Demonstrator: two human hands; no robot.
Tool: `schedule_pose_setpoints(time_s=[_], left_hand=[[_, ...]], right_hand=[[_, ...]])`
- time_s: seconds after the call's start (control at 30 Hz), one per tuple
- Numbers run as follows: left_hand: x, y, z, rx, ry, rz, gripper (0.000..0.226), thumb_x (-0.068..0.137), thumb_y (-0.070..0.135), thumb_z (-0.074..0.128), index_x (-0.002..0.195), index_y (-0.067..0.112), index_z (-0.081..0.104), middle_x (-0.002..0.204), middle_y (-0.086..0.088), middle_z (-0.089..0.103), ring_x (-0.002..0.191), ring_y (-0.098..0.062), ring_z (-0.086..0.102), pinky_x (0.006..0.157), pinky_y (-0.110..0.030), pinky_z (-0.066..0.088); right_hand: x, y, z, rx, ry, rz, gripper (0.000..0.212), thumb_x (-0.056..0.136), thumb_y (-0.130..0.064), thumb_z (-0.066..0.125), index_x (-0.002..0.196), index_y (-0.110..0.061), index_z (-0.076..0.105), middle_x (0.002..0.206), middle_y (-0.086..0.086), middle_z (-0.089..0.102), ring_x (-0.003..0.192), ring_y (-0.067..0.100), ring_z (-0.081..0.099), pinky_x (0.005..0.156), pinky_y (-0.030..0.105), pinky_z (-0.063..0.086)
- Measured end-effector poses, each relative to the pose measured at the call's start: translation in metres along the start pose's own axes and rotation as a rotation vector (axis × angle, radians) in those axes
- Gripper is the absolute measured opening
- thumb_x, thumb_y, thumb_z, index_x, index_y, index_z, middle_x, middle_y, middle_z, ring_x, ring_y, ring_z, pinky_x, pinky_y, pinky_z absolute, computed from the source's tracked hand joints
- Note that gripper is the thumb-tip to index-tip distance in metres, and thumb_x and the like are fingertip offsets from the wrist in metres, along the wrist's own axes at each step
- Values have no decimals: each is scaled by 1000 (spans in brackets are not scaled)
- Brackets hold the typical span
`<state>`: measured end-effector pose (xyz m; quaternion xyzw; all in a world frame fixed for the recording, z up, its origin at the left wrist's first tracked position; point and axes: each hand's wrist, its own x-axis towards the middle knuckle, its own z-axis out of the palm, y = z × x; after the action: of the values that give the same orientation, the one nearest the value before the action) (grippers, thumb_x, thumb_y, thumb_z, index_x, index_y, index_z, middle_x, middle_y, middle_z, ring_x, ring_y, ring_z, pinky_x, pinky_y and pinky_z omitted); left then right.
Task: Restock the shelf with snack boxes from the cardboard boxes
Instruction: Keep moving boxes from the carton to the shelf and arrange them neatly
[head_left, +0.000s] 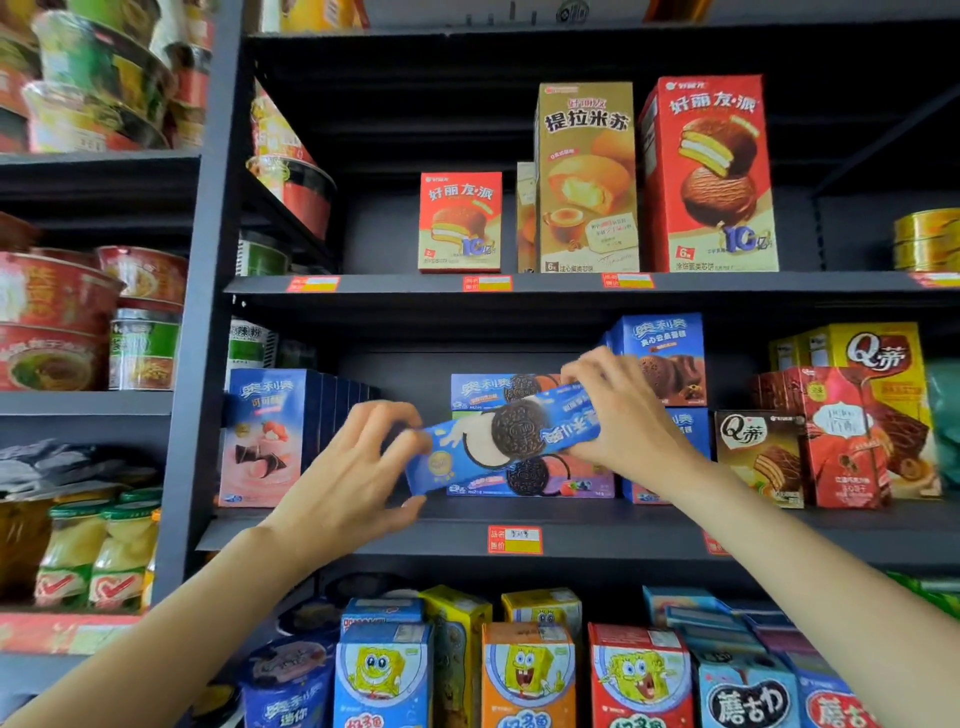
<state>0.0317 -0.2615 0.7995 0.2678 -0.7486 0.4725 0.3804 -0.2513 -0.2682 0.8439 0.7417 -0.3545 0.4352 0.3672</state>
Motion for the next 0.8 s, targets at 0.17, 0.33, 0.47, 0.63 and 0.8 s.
schedule_pose_setpoints(time_s=[0.17,0.33,0.47,0.63,0.8], left_hand=[[22,2,-2,-474,-96,-496,81,53,68,58,119,23,45,116,10,40,107,-12,42,92,-26,35],[41,7,-9,-585,-274,-527,80,50,65,63,116,21,55,93,8,62,91,-15,54,79,-18,45],[34,8,-13,94,177,-317,61,52,34,77,103,16,48,96,-5,60,88,-27,44,71,-37,36],[16,-2,-22,397,327,-133,65,49,7,83,104,11,48,111,-5,46,89,-28,41,73,-39,28],[6,-5,-20,366,290,-167,74,40,6,86,102,12,47,110,-4,45,88,-29,40,72,-40,28]], right_hand=[[12,-1,-18,-233,223,-253,82,43,-7,89,110,-13,42,110,6,37,102,26,36,79,43,47],[26,-4,-31,-255,331,-460,71,54,6,79,111,-12,40,115,10,36,111,29,39,96,40,34],[24,-5,-35,-162,220,-279,79,61,-11,84,124,-18,37,136,9,27,129,29,27,107,43,31],[0,-19,-28,108,-7,-77,84,71,-30,81,138,-19,31,139,0,33,122,7,37,89,34,50],[-4,-24,-16,128,-2,-116,72,72,-26,79,130,-19,36,129,-5,37,114,7,44,85,31,51]])
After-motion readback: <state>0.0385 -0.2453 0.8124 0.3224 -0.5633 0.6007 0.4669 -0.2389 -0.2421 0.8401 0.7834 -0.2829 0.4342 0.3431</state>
